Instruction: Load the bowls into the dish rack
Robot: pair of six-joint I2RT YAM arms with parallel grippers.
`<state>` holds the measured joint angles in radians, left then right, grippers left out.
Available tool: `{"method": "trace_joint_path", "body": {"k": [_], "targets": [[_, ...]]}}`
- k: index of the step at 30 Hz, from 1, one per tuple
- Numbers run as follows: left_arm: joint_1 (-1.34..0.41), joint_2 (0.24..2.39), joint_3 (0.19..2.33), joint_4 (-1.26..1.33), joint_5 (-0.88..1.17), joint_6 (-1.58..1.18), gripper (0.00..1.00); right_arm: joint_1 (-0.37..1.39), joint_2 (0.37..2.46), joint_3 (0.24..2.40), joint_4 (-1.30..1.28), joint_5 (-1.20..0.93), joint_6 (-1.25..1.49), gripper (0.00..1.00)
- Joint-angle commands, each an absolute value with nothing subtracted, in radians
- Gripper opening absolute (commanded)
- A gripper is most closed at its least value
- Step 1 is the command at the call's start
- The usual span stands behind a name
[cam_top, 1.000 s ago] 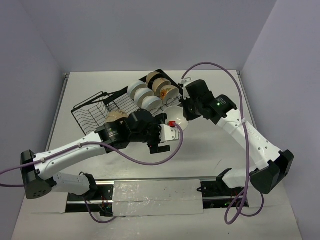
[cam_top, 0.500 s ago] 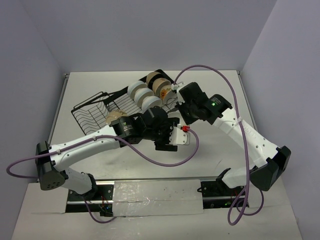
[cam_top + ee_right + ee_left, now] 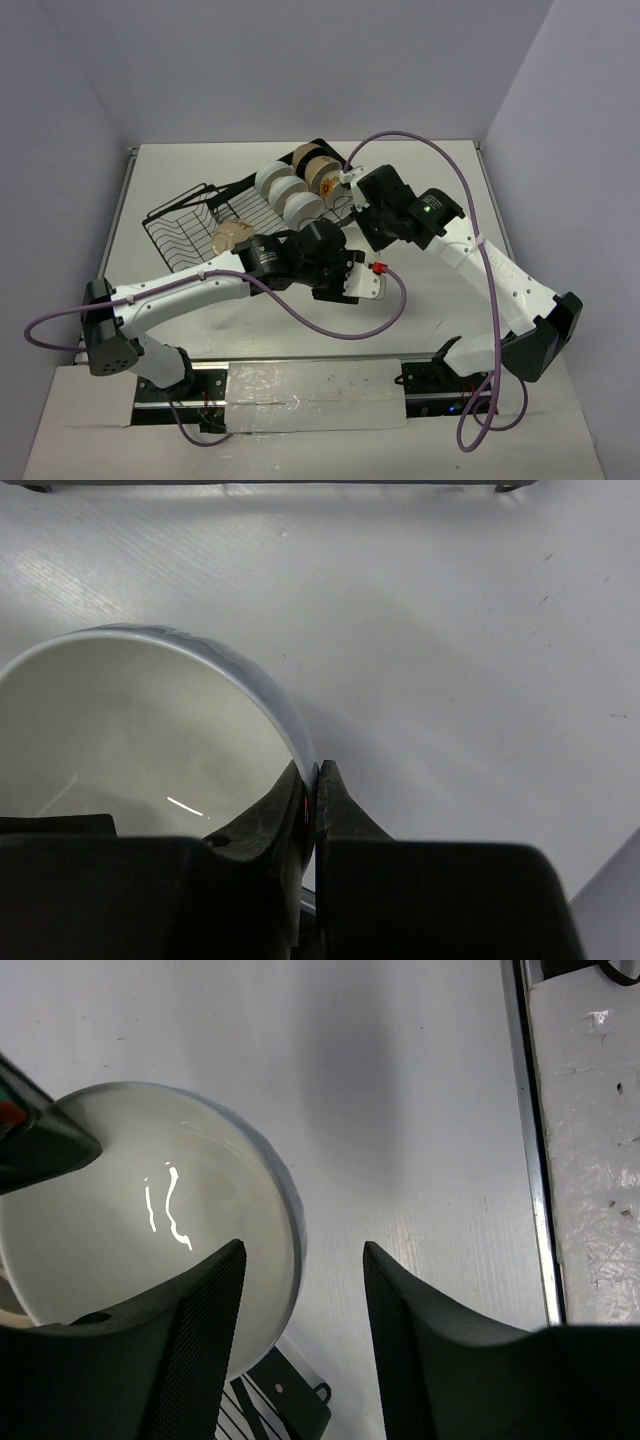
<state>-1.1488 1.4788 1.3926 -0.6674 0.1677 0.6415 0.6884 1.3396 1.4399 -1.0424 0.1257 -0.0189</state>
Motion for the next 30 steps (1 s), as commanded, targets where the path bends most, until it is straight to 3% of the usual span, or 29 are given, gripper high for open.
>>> {"method": "trace_joint_path", "body": {"k": [1, 12, 15, 17, 20, 23, 24, 26, 27, 30], "targets": [[-1.169, 1.5, 1.433, -0.67, 0.161, 0.667, 0.56, 0.698, 1.318, 1.497, -1.023, 0.106, -0.032, 0.0], [-1.18, 1.523, 1.45, -0.7, 0.133, 0.67, 0.27, 0.698, 1.318, 1.5, -1.022, 0.101, -0.049, 0.0], [-1.178, 1.523, 1.453, -0.701, 0.132, 0.669, 0.15, 0.696, 1.321, 1.497, -1.022, 0.103, -0.052, 0.0], [-1.18, 1.523, 1.451, -0.706, 0.133, 0.672, 0.01, 0.698, 1.319, 1.491, -1.019, 0.101, -0.055, 0.0], [-1.18, 1.522, 1.448, -0.706, 0.13, 0.669, 0.0, 0.696, 1.316, 1.477, -1.008, 0.095, -0.061, 0.0], [-1.181, 1.511, 1.431, -0.692, 0.126, 0.663, 0.0, 0.696, 1.309, 1.468, -0.994, 0.092, -0.063, 0.18], [-1.18, 1.5, 1.427, -0.68, 0.126, 0.66, 0.0, 0.698, 1.305, 1.467, -0.993, 0.092, -0.063, 0.31], [-1.18, 1.474, 1.402, -0.66, 0.126, 0.657, 0.0, 0.696, 1.301, 1.468, -0.991, 0.087, -0.064, 0.44], [-1.181, 1.465, 1.394, -0.652, 0.124, 0.657, 0.0, 0.696, 1.301, 1.471, -0.991, 0.087, -0.063, 0.56], [-1.181, 1.427, 1.361, -0.612, 0.124, 0.65, 0.0, 0.695, 1.298, 1.482, -0.991, 0.094, -0.06, 0.74]]}}
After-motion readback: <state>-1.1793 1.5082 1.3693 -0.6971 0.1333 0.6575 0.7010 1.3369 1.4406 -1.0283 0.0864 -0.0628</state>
